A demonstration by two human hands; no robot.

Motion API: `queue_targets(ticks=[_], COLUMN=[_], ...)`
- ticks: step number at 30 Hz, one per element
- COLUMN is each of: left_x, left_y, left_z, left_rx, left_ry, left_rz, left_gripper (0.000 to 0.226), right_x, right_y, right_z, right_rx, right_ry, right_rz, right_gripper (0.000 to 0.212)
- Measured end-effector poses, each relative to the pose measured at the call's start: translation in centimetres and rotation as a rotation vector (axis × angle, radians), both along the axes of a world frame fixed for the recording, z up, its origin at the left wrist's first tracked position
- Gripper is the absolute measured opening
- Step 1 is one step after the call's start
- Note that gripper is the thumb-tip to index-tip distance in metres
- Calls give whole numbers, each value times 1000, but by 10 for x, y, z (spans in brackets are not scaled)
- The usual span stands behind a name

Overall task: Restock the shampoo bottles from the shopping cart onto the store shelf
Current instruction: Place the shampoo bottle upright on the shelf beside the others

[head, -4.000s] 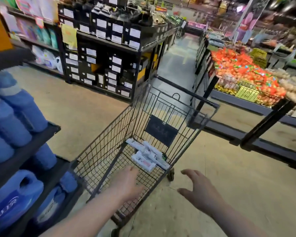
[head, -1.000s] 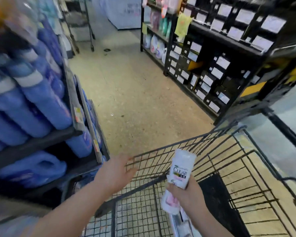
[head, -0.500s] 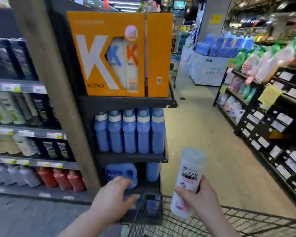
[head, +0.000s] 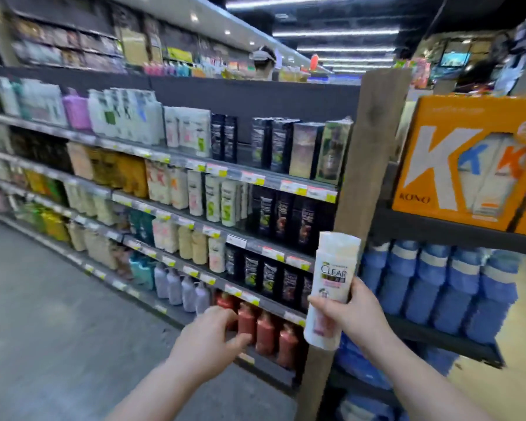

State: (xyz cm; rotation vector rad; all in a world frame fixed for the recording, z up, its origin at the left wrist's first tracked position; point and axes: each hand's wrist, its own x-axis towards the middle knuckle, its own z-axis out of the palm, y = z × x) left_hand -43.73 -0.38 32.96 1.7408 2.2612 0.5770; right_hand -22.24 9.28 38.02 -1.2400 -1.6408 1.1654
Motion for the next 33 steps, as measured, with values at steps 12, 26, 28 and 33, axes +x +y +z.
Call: queue_targets(ticks=[12, 26, 28, 33], left_x=[-222, -481, -513, -577], left_y=[-66, 33, 53, 97], left_z=[12, 26, 35, 44], left_rx=[9, -42, -29, -56], left_ry=[46, 55, 54, 7], left_rz=[332, 499, 513, 530], left_gripper=[90, 49, 48, 44], right_x=[-264, -539, -572, -641], right_y=[-15, 111, 130, 165], right_z=[30, 37, 42, 54], right_rx=[79, 48, 54, 67], right_ry=[13, 63, 63, 78], right_rz=[316, 461, 468, 493], right_gripper=[38, 39, 39, 36])
